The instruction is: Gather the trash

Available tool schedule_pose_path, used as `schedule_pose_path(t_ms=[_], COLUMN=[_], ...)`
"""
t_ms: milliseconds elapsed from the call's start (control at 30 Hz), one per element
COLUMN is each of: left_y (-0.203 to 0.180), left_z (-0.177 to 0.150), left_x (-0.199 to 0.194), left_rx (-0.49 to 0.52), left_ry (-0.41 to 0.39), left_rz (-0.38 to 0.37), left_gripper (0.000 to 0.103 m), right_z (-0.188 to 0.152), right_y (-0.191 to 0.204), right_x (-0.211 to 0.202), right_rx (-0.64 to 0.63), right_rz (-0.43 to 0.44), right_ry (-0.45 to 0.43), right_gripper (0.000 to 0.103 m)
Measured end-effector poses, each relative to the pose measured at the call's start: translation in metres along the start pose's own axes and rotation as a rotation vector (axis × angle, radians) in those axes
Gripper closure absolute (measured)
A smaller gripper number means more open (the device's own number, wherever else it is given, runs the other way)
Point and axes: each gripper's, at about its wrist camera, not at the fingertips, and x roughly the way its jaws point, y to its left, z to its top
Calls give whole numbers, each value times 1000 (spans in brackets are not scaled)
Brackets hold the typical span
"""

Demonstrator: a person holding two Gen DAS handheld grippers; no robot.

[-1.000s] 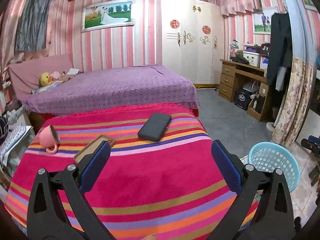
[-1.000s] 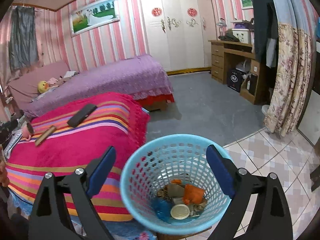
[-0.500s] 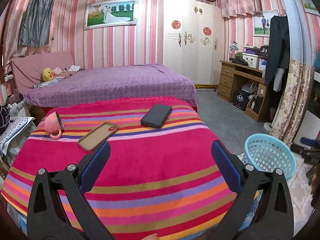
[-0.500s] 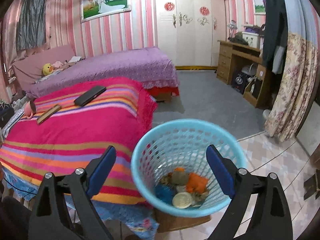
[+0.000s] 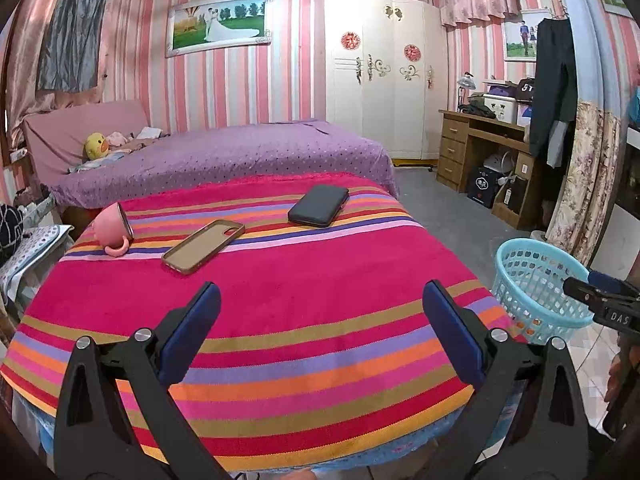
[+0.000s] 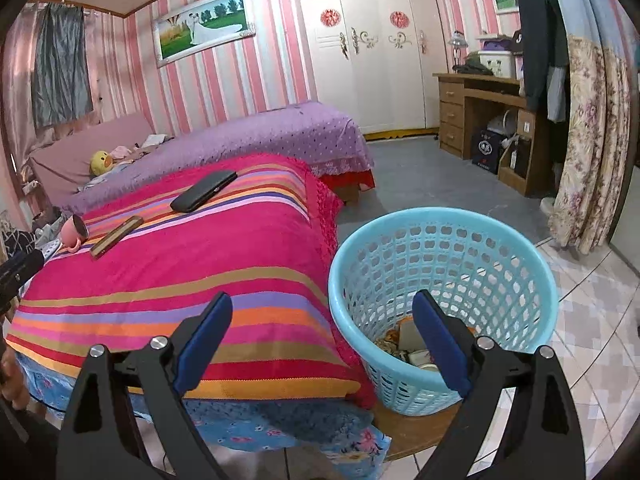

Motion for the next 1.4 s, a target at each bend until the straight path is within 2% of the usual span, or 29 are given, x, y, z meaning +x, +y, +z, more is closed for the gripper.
schedule_pose_path(t_ms=[133, 433, 833, 1033, 1200, 1400], left_y=[-2, -7, -15, -12, -8, -7], left_z=[-6, -11, -11, -7, -6, -17], left_x=[-3, -8, 1, -1, -14, -33], left_rx=[8, 28, 30, 4, -13, -12], left_ry=[1, -19, -24, -24, -36, -33], left_rz=[-20, -16, 6, -2, 22, 30], left_gripper=[5, 5, 5, 5, 5, 5], right_z=[-3, -7, -10, -10, -11, -11], right_y=[2, 5, 28, 43, 51, 67], right_x=[-6, -19, -33, -39, -47, -65], right_rx=[6, -13, -105, -156, -158, -177], right_rz=[-1, -62, -108, -101, -62, -40], right_ry=[-14, -48, -101, -125, -135, -143], right_gripper=[13, 11, 8, 5, 5, 5])
